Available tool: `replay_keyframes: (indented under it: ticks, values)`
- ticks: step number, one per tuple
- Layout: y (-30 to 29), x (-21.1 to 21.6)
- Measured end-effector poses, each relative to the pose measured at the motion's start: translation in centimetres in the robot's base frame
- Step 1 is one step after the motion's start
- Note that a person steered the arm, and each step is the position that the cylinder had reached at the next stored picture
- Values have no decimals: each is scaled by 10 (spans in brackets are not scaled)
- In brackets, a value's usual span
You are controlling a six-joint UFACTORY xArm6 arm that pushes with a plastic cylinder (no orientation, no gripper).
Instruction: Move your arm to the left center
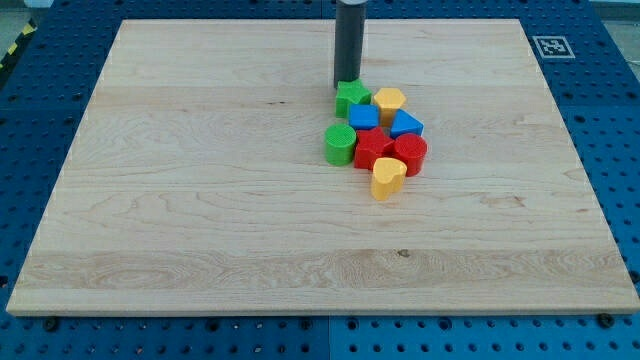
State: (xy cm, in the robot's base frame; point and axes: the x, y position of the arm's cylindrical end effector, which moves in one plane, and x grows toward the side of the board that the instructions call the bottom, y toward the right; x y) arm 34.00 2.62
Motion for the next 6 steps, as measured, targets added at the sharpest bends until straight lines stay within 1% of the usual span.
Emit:
replay_keyframes:
  ticks: [1,2,3,4,5,6]
  values:
    - [4,-20]
    - [64,-33]
    - [84,-33]
    - [91,-28]
    - [132,5]
    - [144,56]
